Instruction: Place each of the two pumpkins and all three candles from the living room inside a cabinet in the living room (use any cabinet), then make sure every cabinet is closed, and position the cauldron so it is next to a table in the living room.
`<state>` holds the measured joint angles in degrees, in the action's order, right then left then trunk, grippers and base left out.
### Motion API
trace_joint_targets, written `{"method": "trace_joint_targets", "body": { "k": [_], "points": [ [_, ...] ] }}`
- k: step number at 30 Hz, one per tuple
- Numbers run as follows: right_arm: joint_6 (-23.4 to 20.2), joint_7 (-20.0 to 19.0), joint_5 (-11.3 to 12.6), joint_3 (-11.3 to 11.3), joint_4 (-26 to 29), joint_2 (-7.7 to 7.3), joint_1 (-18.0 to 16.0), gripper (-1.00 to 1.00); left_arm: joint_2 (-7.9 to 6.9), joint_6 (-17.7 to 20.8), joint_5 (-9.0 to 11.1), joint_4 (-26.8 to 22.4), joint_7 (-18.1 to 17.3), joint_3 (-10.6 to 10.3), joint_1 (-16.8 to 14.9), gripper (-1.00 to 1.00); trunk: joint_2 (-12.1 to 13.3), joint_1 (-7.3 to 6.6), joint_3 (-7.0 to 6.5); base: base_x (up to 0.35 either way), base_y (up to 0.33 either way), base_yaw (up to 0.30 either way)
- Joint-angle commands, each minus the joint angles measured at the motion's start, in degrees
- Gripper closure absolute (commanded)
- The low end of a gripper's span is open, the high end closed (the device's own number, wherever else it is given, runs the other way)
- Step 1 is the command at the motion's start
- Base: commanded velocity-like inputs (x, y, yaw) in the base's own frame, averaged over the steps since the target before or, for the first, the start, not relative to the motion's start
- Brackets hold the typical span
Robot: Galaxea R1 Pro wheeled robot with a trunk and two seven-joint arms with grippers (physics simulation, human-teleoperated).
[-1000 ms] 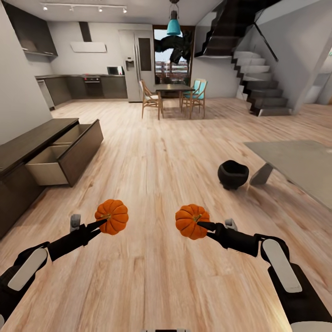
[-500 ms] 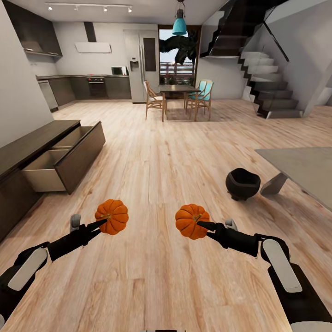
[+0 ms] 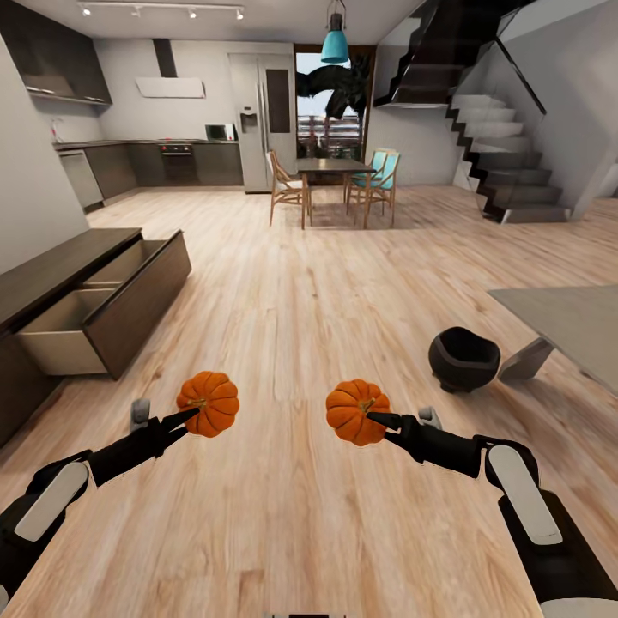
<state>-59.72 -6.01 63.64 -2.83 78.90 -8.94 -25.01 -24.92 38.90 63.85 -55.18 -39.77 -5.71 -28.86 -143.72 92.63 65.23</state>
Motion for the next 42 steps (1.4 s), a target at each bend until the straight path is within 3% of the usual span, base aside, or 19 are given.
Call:
{"method": "trace_joint_targets", "body": {
  "k": [1,42],
  "points": [
    [-0.3,-0.6,0.4,-0.1,0.0,0.02,0.0,1.00,-0.04,0.6,1.0,0.0,0.0,-0.1,-0.1,1.00,0.0,0.02,0.04,0.337,0.000,0.000],
    [-0.3,-0.6,0.4,-0.1,0.0,0.04,0.0,1.00,0.04,0.6,0.9,0.0,0.1,-0.1,-0.1,1.00,0.0,0.02,0.04,0.337,0.000,0.000]
  ]
}}
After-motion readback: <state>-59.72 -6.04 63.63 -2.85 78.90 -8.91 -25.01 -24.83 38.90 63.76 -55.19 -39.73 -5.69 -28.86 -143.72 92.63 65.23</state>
